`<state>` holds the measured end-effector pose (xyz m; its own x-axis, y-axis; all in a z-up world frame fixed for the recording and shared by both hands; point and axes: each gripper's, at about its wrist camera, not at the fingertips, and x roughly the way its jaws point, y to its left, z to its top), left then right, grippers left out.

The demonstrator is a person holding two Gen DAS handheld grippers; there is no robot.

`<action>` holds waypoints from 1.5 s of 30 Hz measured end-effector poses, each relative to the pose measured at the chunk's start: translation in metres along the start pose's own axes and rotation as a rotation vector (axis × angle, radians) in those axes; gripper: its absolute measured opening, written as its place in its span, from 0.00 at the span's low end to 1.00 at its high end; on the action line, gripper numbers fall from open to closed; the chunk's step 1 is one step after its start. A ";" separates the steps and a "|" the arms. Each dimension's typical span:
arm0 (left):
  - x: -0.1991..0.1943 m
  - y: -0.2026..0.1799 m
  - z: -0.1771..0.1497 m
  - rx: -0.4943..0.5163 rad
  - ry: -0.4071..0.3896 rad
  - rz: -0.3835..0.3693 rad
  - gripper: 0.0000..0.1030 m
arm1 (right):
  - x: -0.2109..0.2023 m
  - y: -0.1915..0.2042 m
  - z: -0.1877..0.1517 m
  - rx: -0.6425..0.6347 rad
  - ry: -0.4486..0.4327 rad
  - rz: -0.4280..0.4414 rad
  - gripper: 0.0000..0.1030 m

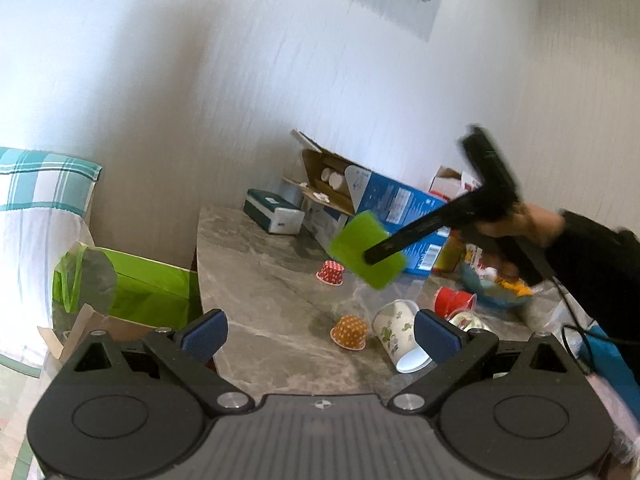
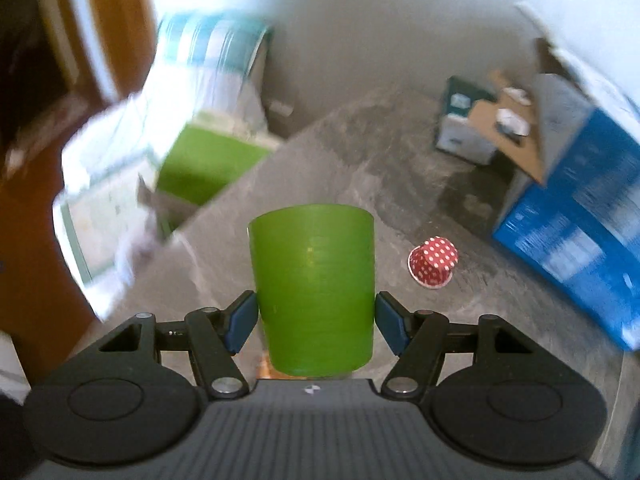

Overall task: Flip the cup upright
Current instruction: 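Lift the green cup with the right tool and rotate it, then close the left tool on the green cup while the right tool releases it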

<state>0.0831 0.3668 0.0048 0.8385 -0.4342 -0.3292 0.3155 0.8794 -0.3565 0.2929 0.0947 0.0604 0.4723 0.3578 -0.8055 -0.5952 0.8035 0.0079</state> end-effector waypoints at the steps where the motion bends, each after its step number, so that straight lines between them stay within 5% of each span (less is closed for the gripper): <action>1: -0.004 0.001 -0.001 -0.006 -0.003 -0.011 0.98 | -0.012 0.001 -0.008 0.046 -0.025 0.000 0.64; 6: -0.015 0.007 -0.006 -0.019 0.027 -0.057 0.98 | -0.062 0.013 -0.079 0.386 -0.116 -0.007 0.64; 12: -0.030 0.017 -0.014 -0.072 0.115 -0.147 0.98 | -0.057 0.039 -0.166 0.705 -0.081 -0.041 0.64; 18: -0.026 0.024 -0.020 -0.058 0.243 -0.138 0.98 | -0.041 0.057 -0.195 0.929 -0.089 -0.022 0.64; 28: -0.007 0.016 -0.018 -0.120 0.341 -0.234 0.98 | -0.028 0.085 -0.209 1.034 -0.129 -0.069 0.64; 36: 0.007 0.002 -0.019 -0.152 0.408 -0.203 0.98 | -0.028 0.086 -0.217 1.005 -0.148 -0.035 0.66; 45: 0.072 -0.033 -0.014 -0.206 0.606 -0.121 0.98 | -0.036 0.092 -0.236 0.922 -0.234 0.029 0.82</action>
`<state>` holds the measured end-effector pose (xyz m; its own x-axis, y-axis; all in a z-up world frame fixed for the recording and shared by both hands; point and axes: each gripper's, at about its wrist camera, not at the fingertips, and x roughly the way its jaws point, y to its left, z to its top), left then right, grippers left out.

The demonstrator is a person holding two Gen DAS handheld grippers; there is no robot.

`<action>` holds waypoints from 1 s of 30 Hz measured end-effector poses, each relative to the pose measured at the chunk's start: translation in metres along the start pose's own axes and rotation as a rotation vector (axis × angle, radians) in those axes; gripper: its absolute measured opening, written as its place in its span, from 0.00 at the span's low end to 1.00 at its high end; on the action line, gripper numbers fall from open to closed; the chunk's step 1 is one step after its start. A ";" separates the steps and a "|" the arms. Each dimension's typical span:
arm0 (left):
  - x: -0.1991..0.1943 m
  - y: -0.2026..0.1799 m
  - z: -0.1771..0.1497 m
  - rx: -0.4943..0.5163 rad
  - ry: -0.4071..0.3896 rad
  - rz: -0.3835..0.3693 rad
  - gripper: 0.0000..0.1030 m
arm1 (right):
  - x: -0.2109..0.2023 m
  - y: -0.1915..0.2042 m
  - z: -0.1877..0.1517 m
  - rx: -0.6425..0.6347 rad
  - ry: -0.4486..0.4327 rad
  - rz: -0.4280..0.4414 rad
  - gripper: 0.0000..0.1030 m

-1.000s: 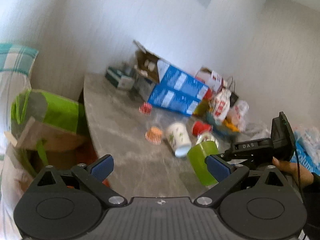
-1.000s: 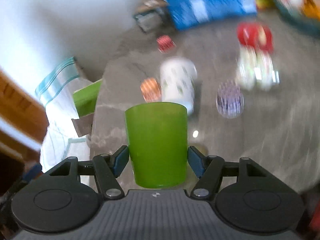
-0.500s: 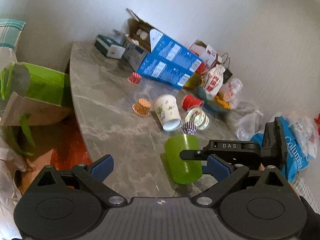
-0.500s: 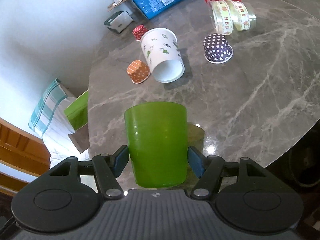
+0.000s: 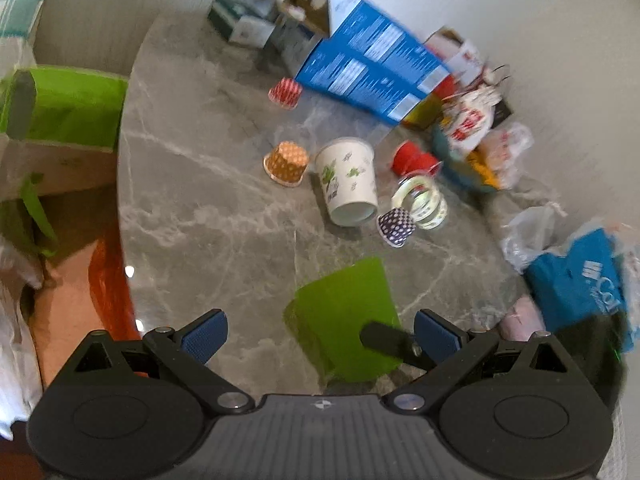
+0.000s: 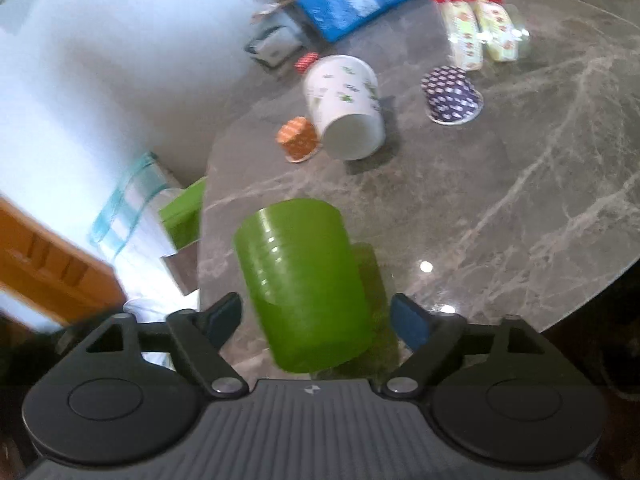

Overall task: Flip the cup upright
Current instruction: 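Close the left tool on the green cup while the right tool releases it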

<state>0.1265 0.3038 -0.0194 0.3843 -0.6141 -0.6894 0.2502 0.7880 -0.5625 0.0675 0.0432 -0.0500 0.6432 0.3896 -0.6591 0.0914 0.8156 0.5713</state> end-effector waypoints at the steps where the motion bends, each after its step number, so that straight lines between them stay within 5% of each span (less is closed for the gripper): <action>1: 0.007 -0.004 0.000 -0.009 0.021 0.003 0.98 | -0.003 -0.001 -0.001 -0.013 -0.007 0.006 0.82; 13: 0.053 -0.020 -0.012 -0.260 0.084 0.081 0.96 | -0.033 -0.012 -0.008 -0.183 -0.068 0.066 0.82; 30: 0.071 -0.043 0.002 -0.290 0.087 0.247 0.84 | -0.055 -0.044 -0.014 -0.186 -0.088 0.171 0.83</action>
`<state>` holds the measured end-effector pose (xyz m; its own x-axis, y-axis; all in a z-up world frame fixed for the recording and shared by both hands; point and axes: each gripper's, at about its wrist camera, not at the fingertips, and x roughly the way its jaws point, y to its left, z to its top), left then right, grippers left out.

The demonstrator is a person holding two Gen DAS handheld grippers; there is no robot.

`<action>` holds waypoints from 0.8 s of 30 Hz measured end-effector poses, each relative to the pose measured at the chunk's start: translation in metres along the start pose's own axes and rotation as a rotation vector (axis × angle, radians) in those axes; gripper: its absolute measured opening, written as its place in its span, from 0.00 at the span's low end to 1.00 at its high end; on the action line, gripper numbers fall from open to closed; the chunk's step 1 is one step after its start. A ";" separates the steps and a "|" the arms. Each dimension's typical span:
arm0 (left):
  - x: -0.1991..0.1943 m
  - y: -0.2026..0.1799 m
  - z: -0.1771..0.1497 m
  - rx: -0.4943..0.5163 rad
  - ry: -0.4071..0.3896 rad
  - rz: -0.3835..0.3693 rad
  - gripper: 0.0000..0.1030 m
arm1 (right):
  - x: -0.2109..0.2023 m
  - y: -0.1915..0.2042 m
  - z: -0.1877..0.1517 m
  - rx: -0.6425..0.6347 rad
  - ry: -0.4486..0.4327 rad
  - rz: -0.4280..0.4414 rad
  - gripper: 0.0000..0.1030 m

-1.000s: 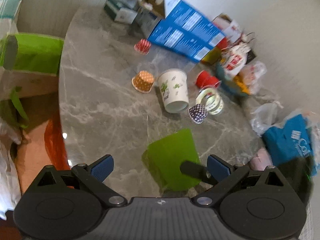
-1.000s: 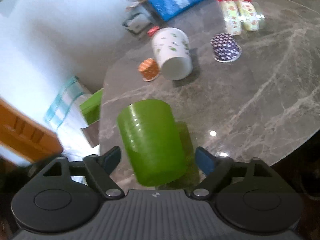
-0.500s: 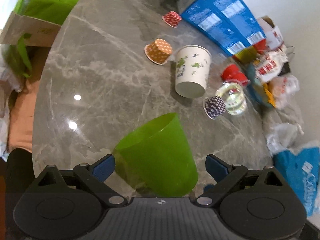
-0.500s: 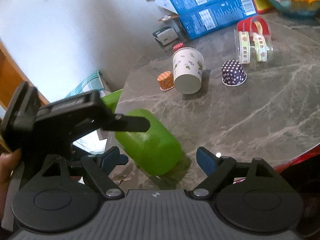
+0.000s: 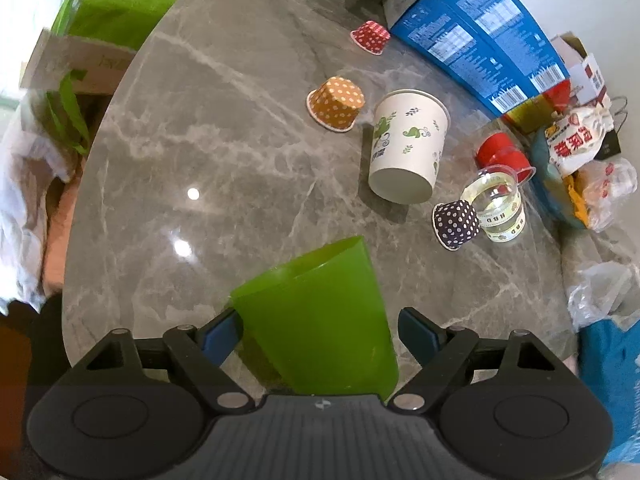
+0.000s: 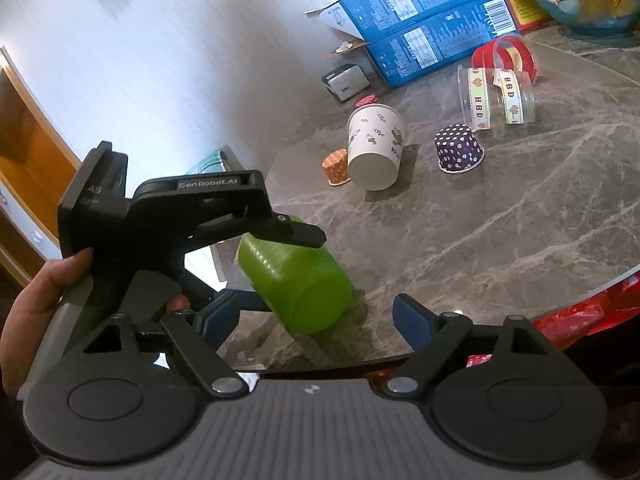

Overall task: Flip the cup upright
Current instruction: 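Close the left tool on the green cup while the right tool releases it, then lower the green cup rim-up onto the table with the left tool and open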

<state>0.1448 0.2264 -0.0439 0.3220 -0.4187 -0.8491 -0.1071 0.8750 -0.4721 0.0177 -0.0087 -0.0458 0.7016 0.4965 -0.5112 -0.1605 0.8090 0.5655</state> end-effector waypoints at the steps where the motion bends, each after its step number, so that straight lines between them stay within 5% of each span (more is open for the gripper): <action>1: 0.000 -0.001 0.001 0.005 -0.005 0.009 0.83 | 0.000 -0.001 0.000 0.002 0.000 0.003 0.83; 9: 0.005 -0.016 0.012 0.093 -0.021 0.065 0.79 | -0.006 -0.013 -0.001 0.024 -0.018 0.026 0.83; 15: 0.003 -0.029 0.008 0.219 -0.058 0.006 0.78 | -0.012 -0.022 -0.004 0.051 -0.037 0.026 0.83; 24: -0.036 -0.051 -0.030 0.491 -0.407 -0.024 0.76 | -0.038 -0.033 -0.010 0.086 -0.139 -0.013 0.83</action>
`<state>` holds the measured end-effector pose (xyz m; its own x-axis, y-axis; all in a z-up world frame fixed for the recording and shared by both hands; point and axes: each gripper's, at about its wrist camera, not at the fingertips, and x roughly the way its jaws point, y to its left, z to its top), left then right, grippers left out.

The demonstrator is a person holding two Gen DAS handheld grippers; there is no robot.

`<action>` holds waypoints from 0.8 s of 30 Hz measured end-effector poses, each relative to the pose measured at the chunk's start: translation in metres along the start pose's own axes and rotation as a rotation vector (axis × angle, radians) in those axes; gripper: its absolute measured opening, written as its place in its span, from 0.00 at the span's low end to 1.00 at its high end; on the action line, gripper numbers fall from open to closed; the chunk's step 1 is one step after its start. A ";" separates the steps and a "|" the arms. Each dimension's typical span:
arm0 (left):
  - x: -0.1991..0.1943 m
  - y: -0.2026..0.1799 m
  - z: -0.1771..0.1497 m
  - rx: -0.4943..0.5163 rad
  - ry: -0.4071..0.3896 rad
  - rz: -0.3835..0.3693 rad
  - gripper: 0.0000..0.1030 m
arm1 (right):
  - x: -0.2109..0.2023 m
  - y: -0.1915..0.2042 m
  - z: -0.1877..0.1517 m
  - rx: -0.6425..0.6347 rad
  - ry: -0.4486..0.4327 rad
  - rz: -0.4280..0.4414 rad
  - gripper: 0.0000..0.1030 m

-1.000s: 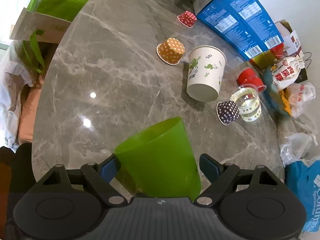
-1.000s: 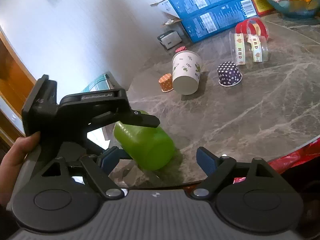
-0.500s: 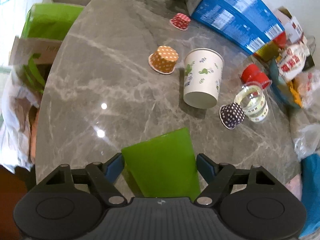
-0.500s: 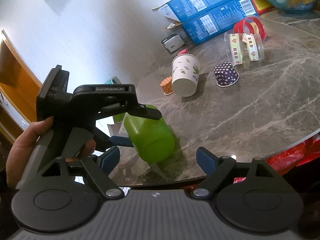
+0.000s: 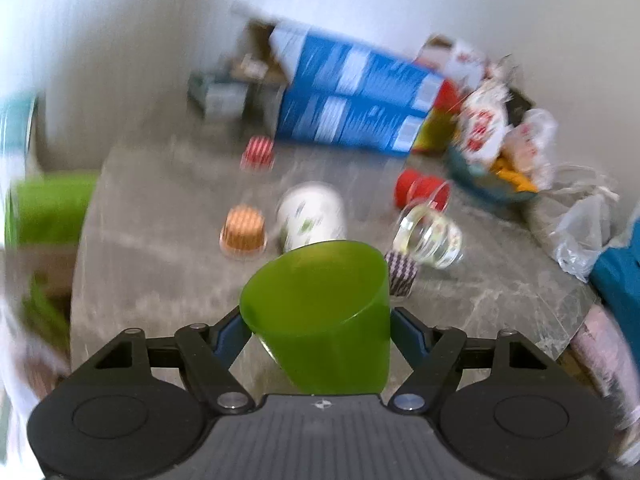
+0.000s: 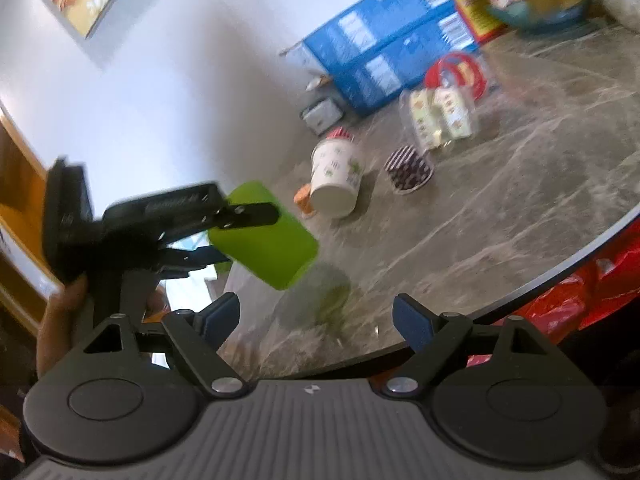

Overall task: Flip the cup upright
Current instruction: 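Lower the green cup rim-up onto the table with the left tool and open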

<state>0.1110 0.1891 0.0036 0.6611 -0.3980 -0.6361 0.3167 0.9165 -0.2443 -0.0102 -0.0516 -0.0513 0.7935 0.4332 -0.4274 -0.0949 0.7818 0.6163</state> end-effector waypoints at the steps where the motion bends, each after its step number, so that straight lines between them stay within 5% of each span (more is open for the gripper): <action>1: -0.004 -0.005 -0.002 0.041 -0.040 0.011 0.76 | -0.003 0.000 -0.001 -0.002 -0.013 -0.007 0.83; 5: -0.017 -0.024 -0.019 0.213 -0.177 0.088 0.76 | -0.016 -0.004 -0.005 0.001 -0.060 -0.037 0.83; 10: -0.017 -0.041 -0.046 0.408 -0.258 0.134 0.76 | -0.026 -0.005 -0.014 -0.033 -0.096 -0.104 0.83; 24: 0.005 -0.041 -0.078 0.480 -0.242 0.060 0.76 | -0.029 -0.001 -0.018 -0.028 -0.123 -0.191 0.83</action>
<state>0.0485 0.1527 -0.0465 0.8071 -0.3956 -0.4382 0.5116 0.8391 0.1848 -0.0442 -0.0572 -0.0518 0.8660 0.2190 -0.4496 0.0494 0.8572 0.5127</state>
